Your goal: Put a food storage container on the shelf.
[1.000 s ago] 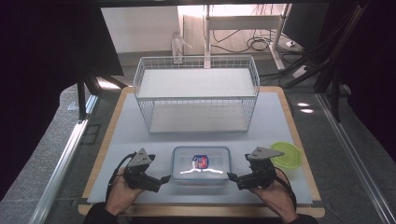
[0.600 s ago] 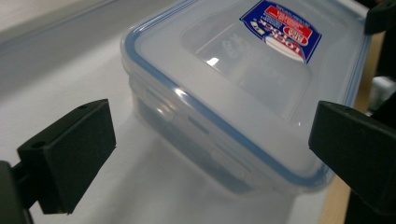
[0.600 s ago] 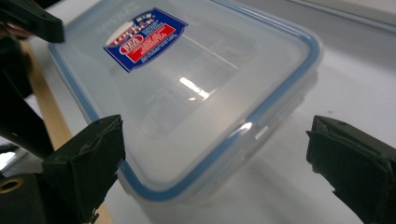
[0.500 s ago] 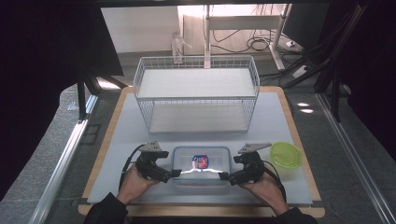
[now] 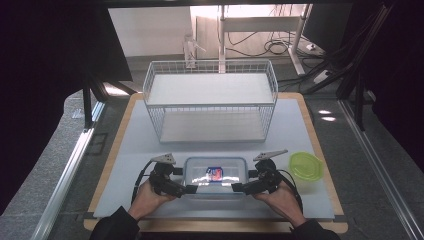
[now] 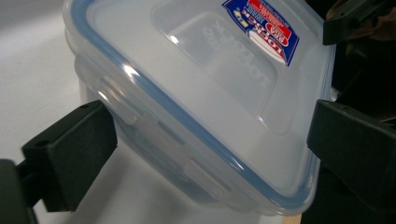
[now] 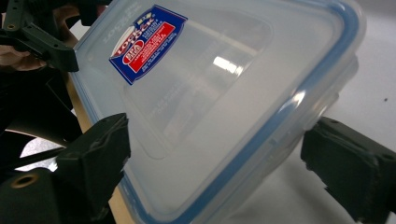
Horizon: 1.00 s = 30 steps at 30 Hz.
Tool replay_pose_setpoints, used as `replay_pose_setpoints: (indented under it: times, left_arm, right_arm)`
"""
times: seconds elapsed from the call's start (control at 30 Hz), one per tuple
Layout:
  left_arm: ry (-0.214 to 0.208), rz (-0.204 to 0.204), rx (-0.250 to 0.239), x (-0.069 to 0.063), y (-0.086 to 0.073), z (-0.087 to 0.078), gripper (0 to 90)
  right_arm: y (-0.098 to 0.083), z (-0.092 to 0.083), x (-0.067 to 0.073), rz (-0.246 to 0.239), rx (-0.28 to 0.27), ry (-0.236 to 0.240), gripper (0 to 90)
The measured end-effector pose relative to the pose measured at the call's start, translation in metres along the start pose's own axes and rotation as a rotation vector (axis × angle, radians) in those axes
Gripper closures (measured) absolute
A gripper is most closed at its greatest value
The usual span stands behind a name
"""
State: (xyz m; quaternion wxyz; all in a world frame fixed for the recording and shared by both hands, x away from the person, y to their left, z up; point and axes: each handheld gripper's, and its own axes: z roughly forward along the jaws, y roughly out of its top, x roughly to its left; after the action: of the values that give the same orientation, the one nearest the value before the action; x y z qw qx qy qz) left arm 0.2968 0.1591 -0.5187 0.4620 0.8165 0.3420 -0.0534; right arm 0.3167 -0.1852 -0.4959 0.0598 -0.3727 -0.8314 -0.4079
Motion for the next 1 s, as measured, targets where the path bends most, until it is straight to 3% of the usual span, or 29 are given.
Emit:
replay_pose_setpoints:
  times: [0.17,0.27,0.33,0.47,0.57,0.63,0.8,1.0]
  left_arm:
    - [0.027,0.017,-0.005,-0.012,-0.008,-0.007,12.3]
    - [0.053,0.022,-0.017,-0.019,-0.011,-0.011,15.9]
    - [0.05,0.009,-0.041,-0.02,-0.014,-0.015,21.8]
    - [0.024,-0.024,-0.055,-0.02,-0.021,-0.02,30.0]
    - [-0.008,-0.078,-0.09,-0.018,-0.026,-0.025,38.9]
    - [-0.009,-0.099,-0.098,-0.018,-0.026,-0.025,40.7]
    - [0.017,-0.104,-0.117,-0.019,-0.022,-0.027,46.0]
    - [0.007,-0.147,-0.136,-0.015,-0.021,-0.028,49.4]
  right_arm:
    - [-0.01,-0.012,0.005,0.019,0.0,0.015,25.2]
    - [-0.013,-0.015,0.008,0.014,-0.004,0.009,28.5]
    - [-0.015,-0.018,0.01,0.002,-0.007,0.006,31.5]
    - [-0.019,-0.023,0.01,0.033,-0.031,0.021,38.8]
    - [-0.022,-0.028,0.008,0.062,-0.054,0.047,46.3]
    - [-0.024,-0.029,0.009,0.074,-0.063,0.052,47.4]
    - [-0.024,-0.031,0.01,0.115,-0.091,0.042,52.3]
    - [-0.022,-0.032,0.011,0.105,-0.109,0.021,52.7]
